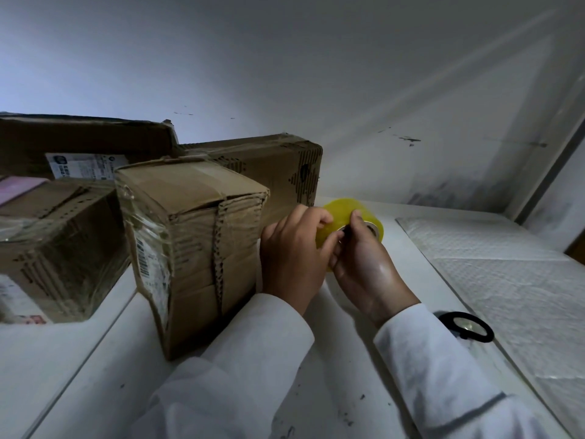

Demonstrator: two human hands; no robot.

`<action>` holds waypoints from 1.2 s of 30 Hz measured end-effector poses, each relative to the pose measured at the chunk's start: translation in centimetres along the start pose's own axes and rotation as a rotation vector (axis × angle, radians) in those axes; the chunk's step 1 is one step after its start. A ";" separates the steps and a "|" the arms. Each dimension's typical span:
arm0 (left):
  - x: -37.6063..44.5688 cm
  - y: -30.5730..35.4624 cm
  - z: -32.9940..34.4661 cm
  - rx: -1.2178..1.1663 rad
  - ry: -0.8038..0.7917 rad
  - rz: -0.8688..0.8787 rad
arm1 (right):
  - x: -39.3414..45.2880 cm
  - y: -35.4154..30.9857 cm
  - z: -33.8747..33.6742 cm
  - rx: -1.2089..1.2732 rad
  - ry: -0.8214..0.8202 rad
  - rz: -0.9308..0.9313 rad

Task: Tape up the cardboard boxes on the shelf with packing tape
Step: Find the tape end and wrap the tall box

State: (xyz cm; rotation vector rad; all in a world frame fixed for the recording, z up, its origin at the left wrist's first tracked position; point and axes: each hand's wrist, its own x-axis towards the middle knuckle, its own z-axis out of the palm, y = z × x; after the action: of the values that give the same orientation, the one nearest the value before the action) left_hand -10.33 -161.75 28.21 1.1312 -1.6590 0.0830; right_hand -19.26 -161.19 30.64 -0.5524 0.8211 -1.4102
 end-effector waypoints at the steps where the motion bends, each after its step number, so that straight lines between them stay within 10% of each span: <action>1: 0.0 -0.1 -0.1 0.010 0.011 -0.006 | 0.0 0.1 0.1 0.010 0.000 -0.002; 36: 0.1 0.3 -0.2 -0.012 -0.016 0.032 | -0.8 0.1 0.5 -0.058 -0.007 0.028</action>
State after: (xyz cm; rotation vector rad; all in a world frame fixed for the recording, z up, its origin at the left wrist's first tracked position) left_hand -10.41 -161.55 28.56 1.0991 -1.6902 0.0843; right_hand -18.75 -160.48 30.97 -0.5880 0.8629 -1.3616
